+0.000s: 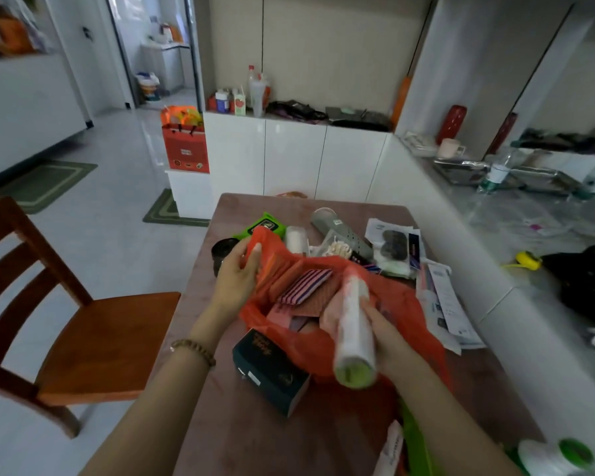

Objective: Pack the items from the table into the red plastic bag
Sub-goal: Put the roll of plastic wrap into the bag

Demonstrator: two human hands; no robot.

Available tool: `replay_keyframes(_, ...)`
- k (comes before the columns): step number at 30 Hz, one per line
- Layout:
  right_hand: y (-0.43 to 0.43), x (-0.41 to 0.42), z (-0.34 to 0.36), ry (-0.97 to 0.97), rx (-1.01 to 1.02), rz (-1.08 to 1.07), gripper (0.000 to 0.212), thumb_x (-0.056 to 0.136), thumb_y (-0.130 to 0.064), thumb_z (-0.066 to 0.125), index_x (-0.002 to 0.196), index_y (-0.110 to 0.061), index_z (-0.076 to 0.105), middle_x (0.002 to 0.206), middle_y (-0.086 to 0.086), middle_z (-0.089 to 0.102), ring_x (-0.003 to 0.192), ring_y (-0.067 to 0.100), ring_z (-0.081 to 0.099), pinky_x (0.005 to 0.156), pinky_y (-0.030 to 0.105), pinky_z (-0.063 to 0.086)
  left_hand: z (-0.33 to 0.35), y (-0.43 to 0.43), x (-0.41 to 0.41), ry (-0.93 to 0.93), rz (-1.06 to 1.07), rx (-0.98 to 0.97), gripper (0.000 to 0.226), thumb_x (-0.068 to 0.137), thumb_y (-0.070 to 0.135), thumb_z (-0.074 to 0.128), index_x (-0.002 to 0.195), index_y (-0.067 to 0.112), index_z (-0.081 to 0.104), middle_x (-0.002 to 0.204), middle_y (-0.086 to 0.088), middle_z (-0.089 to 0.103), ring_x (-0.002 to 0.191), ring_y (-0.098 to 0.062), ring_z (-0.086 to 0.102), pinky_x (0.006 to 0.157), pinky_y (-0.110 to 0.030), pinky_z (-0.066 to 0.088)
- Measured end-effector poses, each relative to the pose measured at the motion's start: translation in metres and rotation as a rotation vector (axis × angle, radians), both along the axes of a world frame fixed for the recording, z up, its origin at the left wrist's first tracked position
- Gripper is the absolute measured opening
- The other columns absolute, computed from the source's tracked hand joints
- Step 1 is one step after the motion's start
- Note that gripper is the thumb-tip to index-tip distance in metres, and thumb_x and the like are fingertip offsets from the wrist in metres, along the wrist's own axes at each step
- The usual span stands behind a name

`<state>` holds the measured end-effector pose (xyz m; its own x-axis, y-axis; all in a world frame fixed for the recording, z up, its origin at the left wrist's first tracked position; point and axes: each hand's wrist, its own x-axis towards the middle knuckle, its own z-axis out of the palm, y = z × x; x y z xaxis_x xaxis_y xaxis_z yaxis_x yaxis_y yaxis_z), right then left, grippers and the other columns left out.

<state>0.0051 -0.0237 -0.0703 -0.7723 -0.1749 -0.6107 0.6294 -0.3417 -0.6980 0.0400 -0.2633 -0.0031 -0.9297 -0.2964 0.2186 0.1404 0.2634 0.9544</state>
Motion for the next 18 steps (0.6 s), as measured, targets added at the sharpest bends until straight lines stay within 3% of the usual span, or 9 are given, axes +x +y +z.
replay_keyframes(2, -0.012, -0.011, -0.009, -0.015, -0.168, -0.118, 0.105, 0.058, -0.032, 0.088, 0.143, -0.029, 0.027, 0.133, 0.02, 0.05, 0.11, 0.04, 0.057, 0.074, 0.055, 0.054, 0.0, 0.0, 0.004, 0.002, -0.045, 0.06, 0.03, 0.101, 0.025, 0.037, 0.114, 0.006, 0.058, 0.051, 0.013, 0.053, 0.04, 0.004, 0.045, 0.043, -0.006, 0.035)
replay_keyframes(3, -0.022, -0.013, -0.005, -0.014, -0.201, -0.147, 0.105, 0.06, -0.028, 0.087, 0.143, -0.033, 0.024, 0.138, 0.019, 0.045, 0.114, 0.04, 0.054, 0.075, 0.058, 0.053, -0.002, 0.0, 0.006, -0.01, -0.066, 0.085, 0.029, 0.102, 0.023, 0.036, 0.116, 0.008, 0.057, 0.048, 0.015, 0.053, 0.04, 0.005, 0.047, 0.043, -0.005, 0.035)
replay_keyframes(5, -0.039, -0.016, -0.006, 0.043, -0.171, -0.161, 0.06, 0.088, -0.015, 0.063, 0.137, -0.025, 0.029, 0.133, 0.017, 0.047, 0.115, 0.035, 0.052, 0.092, 0.055, 0.047, -0.002, 0.001, 0.013, -0.015, -0.107, 0.11, 0.027, 0.102, 0.019, 0.034, 0.119, 0.013, 0.055, 0.047, 0.016, 0.052, 0.041, 0.007, 0.047, 0.044, -0.003, 0.035)
replay_keyframes(7, -0.048, -0.005, -0.005, 0.09, -0.09, -0.041, 0.04, 0.098, -0.01, 0.042, 0.137, -0.016, 0.033, 0.133, 0.016, 0.048, 0.123, 0.035, 0.048, 0.1, 0.044, 0.038, -0.006, 0.0, 0.019, -0.006, -0.135, 0.113, 0.028, 0.102, 0.018, 0.034, 0.12, 0.013, 0.055, 0.05, 0.015, 0.05, 0.042, 0.006, 0.046, 0.045, -0.004, 0.035)
replay_keyframes(12, -0.031, 0.023, 0.003, 0.194, -0.044, 0.134, 0.034, 0.096, -0.004, 0.044, 0.13, -0.001, 0.051, 0.124, 0.017, 0.061, 0.113, 0.029, 0.06, 0.091, 0.035, 0.05, -0.016, -0.002, 0.026, -0.063, -0.126, 0.082, 0.025, 0.101, 0.022, 0.036, 0.111, 0.013, 0.058, 0.06, 0.011, 0.048, 0.045, 0.005, 0.048, 0.046, -0.004, 0.037)
replay_keyframes(15, -0.02, 0.052, 0.009, 0.313, 0.03, 0.432, 0.027, 0.095, -0.01, 0.049, 0.117, -0.004, 0.063, 0.116, 0.012, 0.069, 0.109, 0.023, 0.065, 0.094, 0.031, 0.052, -0.027, -0.002, 0.027, -0.091, -0.125, 0.107, 0.027, 0.102, 0.024, 0.036, 0.107, 0.005, 0.055, 0.062, 0.001, 0.044, 0.044, -0.002, 0.041, 0.043, -0.011, 0.034)
replay_keyframes(18, -0.031, 0.076, -0.015, 0.409, 0.388, 0.742, 0.032, 0.092, -0.016, 0.058, 0.124, -0.013, 0.061, 0.127, 0.001, 0.062, 0.115, 0.012, 0.06, 0.097, 0.021, 0.048, -0.033, -0.003, 0.029, -0.112, -0.096, 0.145, 0.024, 0.101, 0.025, 0.038, 0.096, 0.009, 0.054, 0.065, -0.004, 0.045, 0.048, -0.007, 0.041, 0.046, -0.017, 0.037)
